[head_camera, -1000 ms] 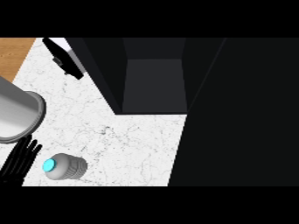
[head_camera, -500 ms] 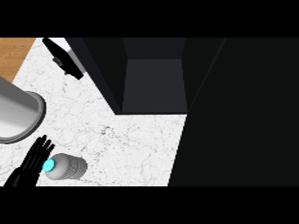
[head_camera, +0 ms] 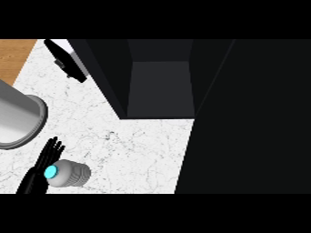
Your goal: Pick up the bottled water, place it into the cabinet and close the cabinet
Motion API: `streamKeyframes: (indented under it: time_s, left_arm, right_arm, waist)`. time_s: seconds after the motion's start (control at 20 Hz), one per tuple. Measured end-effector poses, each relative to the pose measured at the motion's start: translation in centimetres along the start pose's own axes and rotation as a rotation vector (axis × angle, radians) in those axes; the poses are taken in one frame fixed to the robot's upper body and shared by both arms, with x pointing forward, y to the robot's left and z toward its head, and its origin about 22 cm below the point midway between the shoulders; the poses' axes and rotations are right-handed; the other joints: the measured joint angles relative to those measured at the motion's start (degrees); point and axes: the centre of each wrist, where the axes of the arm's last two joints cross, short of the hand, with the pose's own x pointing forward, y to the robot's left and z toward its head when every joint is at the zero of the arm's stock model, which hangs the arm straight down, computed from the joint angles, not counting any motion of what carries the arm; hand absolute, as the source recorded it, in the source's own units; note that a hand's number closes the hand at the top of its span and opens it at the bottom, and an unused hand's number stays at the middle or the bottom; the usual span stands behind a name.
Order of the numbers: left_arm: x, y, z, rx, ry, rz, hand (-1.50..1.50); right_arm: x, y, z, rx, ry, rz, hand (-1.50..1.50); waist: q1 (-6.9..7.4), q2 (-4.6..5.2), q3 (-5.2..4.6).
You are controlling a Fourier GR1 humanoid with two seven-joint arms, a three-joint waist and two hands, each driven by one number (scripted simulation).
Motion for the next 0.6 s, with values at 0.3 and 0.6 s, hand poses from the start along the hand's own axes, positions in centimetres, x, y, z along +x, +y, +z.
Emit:
streamKeyframes:
  time_s: [0.3,0.6]
  left_arm:
    - [-0.9,-0.3,-1.7,0.031,-0.02,0.024,-1.5]
    - [-2.0,-1.4,-2.3,0.048,-0.061,0.053,1.5]
  right_arm:
    - [0.1,0.1,-0.1,0.009,-0.001,0.005,-1.5]
    - [0.0,-0.2,-0.1,0.0,-0.002,0.023,-1.5]
  waist:
    - [-0.04,0.0,0.0]
    - [-0.06,-0.04,0.1]
